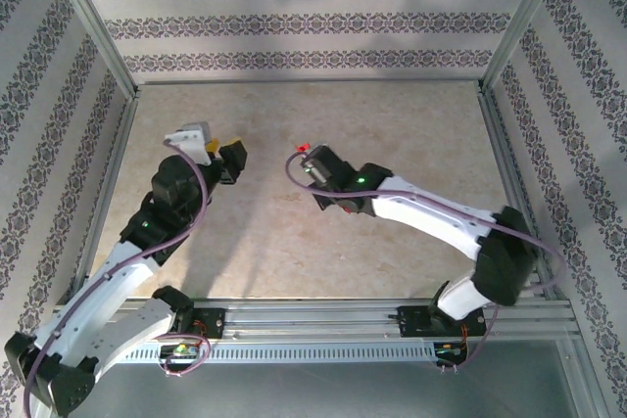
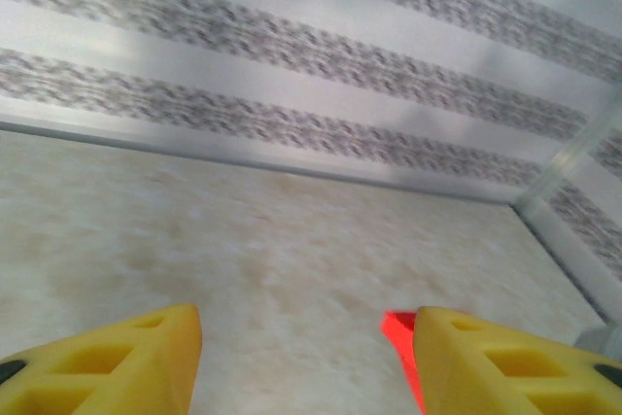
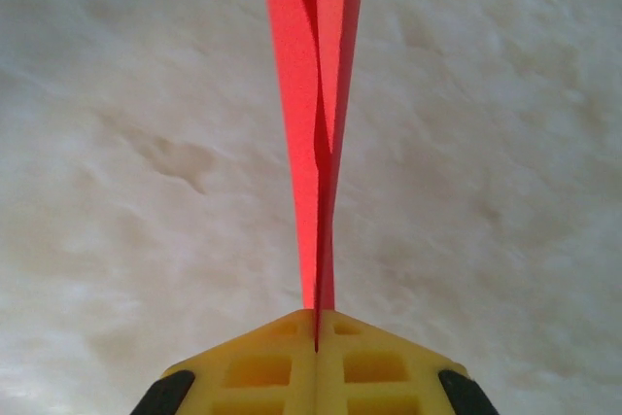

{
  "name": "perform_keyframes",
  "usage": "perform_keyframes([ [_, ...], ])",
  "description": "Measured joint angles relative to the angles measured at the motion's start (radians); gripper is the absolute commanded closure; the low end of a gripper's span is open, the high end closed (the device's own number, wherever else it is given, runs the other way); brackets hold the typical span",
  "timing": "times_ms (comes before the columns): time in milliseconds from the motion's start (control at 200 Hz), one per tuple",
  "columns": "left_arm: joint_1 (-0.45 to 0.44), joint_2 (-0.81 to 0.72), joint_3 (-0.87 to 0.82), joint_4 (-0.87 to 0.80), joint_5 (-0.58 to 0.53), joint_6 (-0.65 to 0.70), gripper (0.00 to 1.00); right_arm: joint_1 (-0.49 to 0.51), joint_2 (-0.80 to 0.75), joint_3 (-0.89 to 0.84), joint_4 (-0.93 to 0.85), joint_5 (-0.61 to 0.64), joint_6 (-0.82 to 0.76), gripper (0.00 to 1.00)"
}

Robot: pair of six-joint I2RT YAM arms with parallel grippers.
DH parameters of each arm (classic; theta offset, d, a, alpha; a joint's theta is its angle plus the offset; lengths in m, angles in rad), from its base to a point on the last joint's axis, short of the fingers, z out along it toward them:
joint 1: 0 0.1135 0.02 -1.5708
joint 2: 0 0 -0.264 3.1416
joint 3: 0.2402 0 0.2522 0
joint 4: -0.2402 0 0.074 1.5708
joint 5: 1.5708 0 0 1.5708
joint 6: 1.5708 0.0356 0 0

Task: Fold a paper plane with a square sheet of paper (fold left side to right side)
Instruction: Turn over the paper at the center of the table.

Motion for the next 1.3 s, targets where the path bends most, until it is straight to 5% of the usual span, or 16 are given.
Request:
perform_keyframes([
  [260,0.005,-0.158,-0.021,-0.083,-0.258,0.024,0.33,0.044,0.275,0.147,-0.132,0.277,0.028,1.00],
  [585,0.005,-0.204,-0.022,-0.111,-0.333,0.054,0.32,0.044,0.552,0.272,-0.219,0.417,0.087,1.00],
  [1034,0.005,-0.153,-0.023,-0.118,-0.321,0.056,0.30,0.046,0.613,0.309,-0.231,0.349,0.122,0.42],
  [1299,0.005,-0.121,-0.023,-0.122,-0.282,0.056,0.22,0.047,0.531,0.274,-0.212,0.260,0.148,0.16],
])
